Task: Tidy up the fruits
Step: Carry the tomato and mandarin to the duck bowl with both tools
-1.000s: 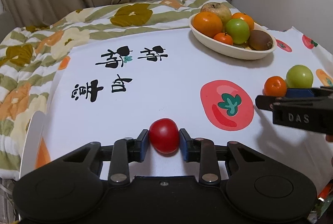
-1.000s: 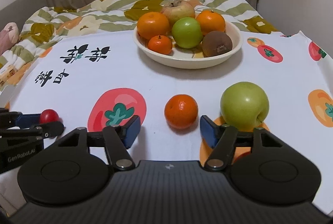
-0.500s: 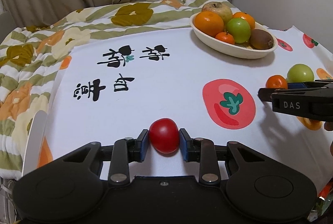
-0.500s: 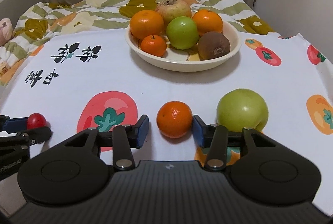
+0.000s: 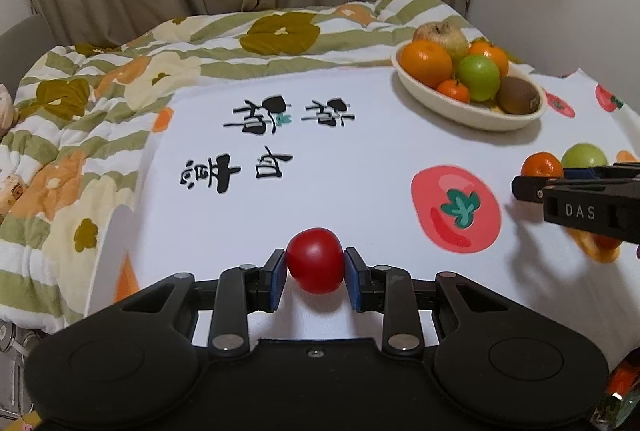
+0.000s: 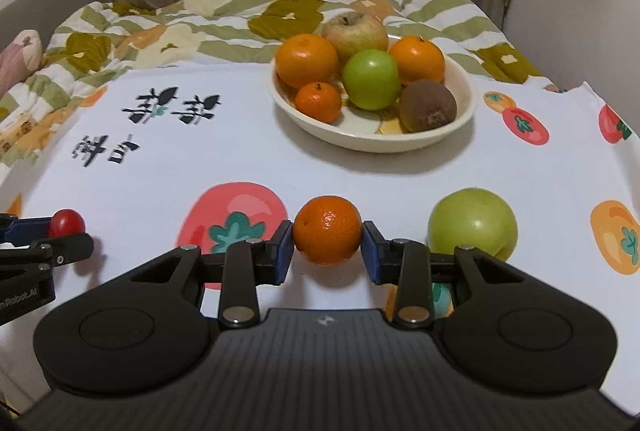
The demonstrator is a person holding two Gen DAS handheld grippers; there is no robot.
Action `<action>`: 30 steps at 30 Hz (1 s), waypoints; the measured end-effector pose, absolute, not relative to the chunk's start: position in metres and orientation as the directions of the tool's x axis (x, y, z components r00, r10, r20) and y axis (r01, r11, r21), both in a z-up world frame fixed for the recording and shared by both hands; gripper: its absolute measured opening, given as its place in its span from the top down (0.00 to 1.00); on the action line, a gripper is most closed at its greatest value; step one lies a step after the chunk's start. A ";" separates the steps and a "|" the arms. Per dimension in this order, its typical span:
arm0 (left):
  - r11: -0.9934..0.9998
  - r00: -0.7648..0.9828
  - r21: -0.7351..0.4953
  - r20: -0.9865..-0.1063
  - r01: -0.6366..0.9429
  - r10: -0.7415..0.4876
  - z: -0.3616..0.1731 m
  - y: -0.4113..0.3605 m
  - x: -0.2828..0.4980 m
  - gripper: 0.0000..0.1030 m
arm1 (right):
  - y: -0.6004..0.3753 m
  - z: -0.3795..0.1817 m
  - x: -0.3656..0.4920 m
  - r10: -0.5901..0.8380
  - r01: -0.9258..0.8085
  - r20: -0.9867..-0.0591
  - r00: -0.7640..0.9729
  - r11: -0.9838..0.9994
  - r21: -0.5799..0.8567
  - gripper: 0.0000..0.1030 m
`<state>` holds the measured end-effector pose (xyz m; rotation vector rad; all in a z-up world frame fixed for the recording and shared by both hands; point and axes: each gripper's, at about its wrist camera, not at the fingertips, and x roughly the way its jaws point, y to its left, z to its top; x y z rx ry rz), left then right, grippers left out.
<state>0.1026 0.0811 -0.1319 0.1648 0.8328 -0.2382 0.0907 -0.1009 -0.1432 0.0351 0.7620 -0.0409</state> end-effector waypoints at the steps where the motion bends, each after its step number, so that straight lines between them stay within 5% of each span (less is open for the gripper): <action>1: 0.960 0.649 0.047 -0.746 0.276 -0.150 -0.127 0.081 0.101 0.67 | -0.100 -0.139 0.089 -0.021 0.047 -0.688 0.725 0.999 0.020 0.51; 17: 0.965 0.716 0.045 -0.679 0.260 -0.161 -0.044 0.045 0.090 0.67 | -0.144 -0.070 0.073 0.059 -0.007 -0.656 0.753 0.997 0.082 0.51; 30: 0.982 0.724 0.009 -0.677 0.188 -0.133 -0.029 -0.036 0.116 0.67 | -0.237 -0.050 0.122 0.098 -0.099 -0.656 0.749 0.994 0.036 0.51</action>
